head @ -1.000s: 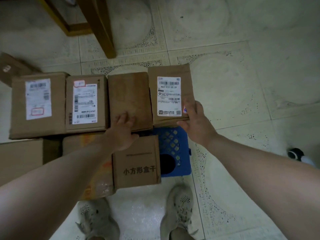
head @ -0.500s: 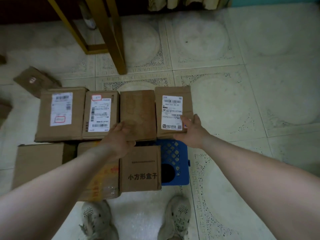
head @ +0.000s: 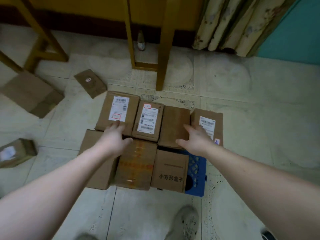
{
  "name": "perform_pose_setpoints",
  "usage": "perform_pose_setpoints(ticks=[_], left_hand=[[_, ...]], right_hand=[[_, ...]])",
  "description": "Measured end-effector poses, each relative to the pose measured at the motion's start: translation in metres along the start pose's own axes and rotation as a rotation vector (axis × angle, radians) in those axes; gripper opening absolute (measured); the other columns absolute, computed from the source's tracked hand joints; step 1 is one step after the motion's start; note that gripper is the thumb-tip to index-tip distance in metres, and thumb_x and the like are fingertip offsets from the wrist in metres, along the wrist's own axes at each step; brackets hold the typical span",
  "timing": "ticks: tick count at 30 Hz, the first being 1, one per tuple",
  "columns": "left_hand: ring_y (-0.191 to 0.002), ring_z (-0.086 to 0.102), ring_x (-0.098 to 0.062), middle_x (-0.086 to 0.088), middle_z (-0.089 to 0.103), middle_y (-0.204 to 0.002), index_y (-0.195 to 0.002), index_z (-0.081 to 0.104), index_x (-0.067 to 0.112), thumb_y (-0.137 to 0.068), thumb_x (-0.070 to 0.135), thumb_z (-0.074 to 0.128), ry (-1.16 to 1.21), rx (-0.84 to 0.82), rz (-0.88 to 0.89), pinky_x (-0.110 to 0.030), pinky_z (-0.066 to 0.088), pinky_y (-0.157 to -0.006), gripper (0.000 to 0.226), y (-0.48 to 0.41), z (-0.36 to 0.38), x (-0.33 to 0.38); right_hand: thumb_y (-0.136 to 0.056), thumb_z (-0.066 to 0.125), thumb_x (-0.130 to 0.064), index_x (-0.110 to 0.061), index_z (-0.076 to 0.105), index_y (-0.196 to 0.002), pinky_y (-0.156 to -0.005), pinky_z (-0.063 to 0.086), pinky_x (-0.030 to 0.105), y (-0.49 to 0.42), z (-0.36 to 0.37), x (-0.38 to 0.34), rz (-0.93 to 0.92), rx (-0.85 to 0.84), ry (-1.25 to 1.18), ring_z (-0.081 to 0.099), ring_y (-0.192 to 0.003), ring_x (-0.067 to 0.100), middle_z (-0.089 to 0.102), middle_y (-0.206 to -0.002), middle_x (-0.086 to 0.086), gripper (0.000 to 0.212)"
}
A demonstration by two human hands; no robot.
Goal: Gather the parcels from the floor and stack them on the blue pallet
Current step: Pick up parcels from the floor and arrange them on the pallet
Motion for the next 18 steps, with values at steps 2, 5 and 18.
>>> perform_pose_setpoints(ticks=[2,5,18], left_hand=[[-0.143,0.016,-0.029,-0.013,0.017,-0.156,-0.148,0.026,0.019,-0.089,0.040,0.058,0.042,0.004,-0.019,-0.036,0.016,-0.115,0.070,0.015,-0.025,-0.028],[-0.144,0.012,-0.029,-0.011,0.014,-0.157,-0.148,0.024,0.021,-0.091,0.040,0.055,0.103,0.050,-0.077,-0.035,0.013,-0.115,0.068,0.044,-0.063,-0.092],[-0.145,0.011,-0.025,-0.006,0.012,-0.158,-0.149,0.021,0.025,-0.089,0.044,0.056,0.307,0.162,-0.337,-0.038,0.011,-0.116,0.072,0.150,-0.184,-0.388]], right_hand=[[-0.085,0.053,-0.060,-0.029,0.017,-0.151,-0.114,0.019,0.043,0.010,0.003,-0.045,-0.024,-0.005,0.062,0.009,-0.145,0.028,0.005,-0.160,0.006,0.081],[-0.084,0.052,-0.062,-0.030,0.021,-0.150,-0.113,0.022,0.043,0.020,0.018,-0.127,-0.082,0.009,0.098,0.012,-0.145,0.028,0.010,-0.159,0.006,0.079],[-0.089,0.049,-0.057,-0.025,0.020,-0.150,-0.114,0.022,0.045,0.065,0.126,-0.430,-0.353,-0.019,0.349,0.014,-0.144,0.028,0.015,-0.159,0.006,0.075]])
Point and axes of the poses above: each hand's wrist, its own y-axis away from the middle knuckle, its own z-axis out of the palm, x = y × z, the point moved 1 cm from there along -y, towards the middle knuckle
